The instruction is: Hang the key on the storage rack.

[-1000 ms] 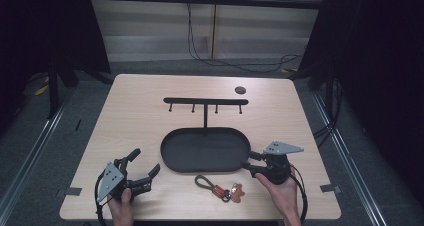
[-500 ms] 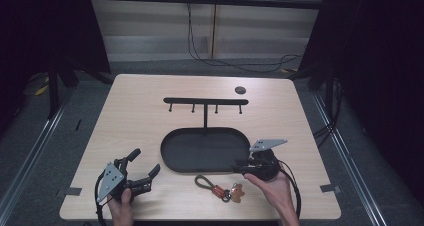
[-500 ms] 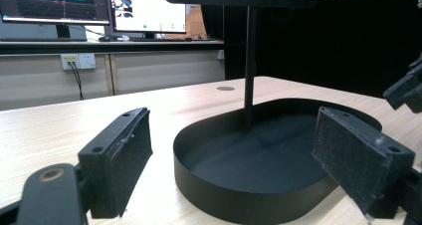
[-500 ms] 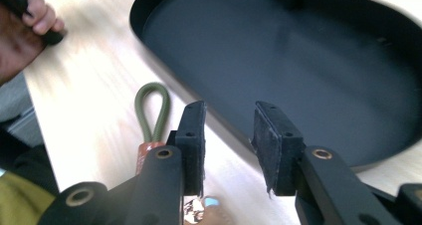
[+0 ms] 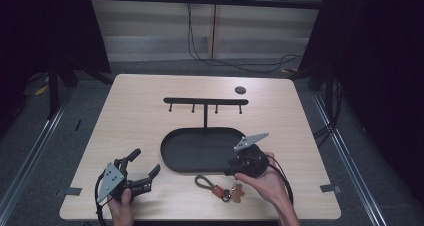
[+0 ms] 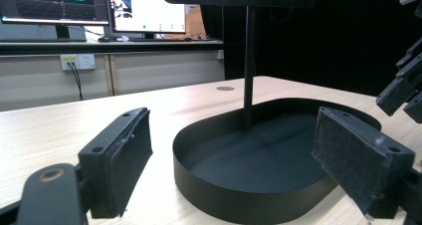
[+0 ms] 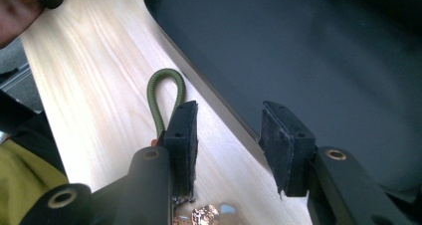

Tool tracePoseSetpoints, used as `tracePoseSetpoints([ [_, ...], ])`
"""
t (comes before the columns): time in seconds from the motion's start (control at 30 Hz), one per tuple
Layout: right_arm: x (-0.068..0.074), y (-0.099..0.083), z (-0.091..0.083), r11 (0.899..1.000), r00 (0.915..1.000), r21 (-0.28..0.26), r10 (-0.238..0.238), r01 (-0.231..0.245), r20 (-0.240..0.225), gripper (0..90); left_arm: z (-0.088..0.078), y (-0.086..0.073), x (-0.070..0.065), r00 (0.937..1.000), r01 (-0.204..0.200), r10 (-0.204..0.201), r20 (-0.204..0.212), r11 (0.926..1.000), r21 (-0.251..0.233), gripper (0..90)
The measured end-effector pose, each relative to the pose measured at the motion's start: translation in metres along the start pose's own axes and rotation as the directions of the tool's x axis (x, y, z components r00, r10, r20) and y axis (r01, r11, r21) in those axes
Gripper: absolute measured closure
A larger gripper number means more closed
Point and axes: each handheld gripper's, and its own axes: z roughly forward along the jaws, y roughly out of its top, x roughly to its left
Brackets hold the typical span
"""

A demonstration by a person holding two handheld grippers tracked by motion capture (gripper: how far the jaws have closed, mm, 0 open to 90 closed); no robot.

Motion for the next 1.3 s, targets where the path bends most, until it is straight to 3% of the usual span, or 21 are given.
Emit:
tracePoseSetpoints([
  [0.1, 0.0, 0.004, 0.001, 0.999, 1.0, 0.033, -0.003, 0.003, 0.003, 60.6, 0.0, 0.0, 0.0, 1.0, -0.003, 0.003, 0.0, 1.0, 0.004, 15.4],
  [0.3, 0.0, 0.011, 0.003, 0.997, 0.9989, 0.08, -0.008, 0.012, -0.046, 65.1, 0.0, 0.0, 0.0, 1.0, -0.003, 0.003, 0.001, 1.0, 0.002, 15.5],
  [0.43, 0.003, 0.017, 0.006, 0.991, 0.9971, 0.127, -0.037, 0.045, -0.066, 63.0, 0.0, 0.0, 0.0, 1.0, 0.0, -0.001, 0.002, 1.0, 0.001, 15.5],
  [0.8, 0.009, 0.03, 0.014, 0.979, 0.9914, 0.181, -0.08, 0.098, -0.104, 61.9, 0.0, 0.0, 0.0, 1.0, 0.0, 0.0, 0.002, 1.0, 0.001, 15.4],
  [0.87, 0.009, 0.032, 0.016, 0.974, 0.9875, 0.187, -0.106, 0.127, -0.116, 63.6, 0.0, 0.0, 0.0, 1.0, -0.002, 0.002, 0.002, 1.0, 0.001, 15.4],
  [1.17, 0.015, 0.037, 0.026, 0.969, 0.9868, 0.214, -0.097, 0.123, -0.129, 67.2, 0.0, 0.0, 0.0, 1.0, 0.0, 0.0, 0.002, 1.0, 0.0, 15.4],
  [1.3, 0.017, 0.035, 0.031, 0.968, 0.9855, 0.21, -0.114, 0.139, -0.125, 68.7, 0.0, 0.0, 0.0, 1.0, 0.0, 0.0, 0.002, 1.0, 0.001, 15.4],
])
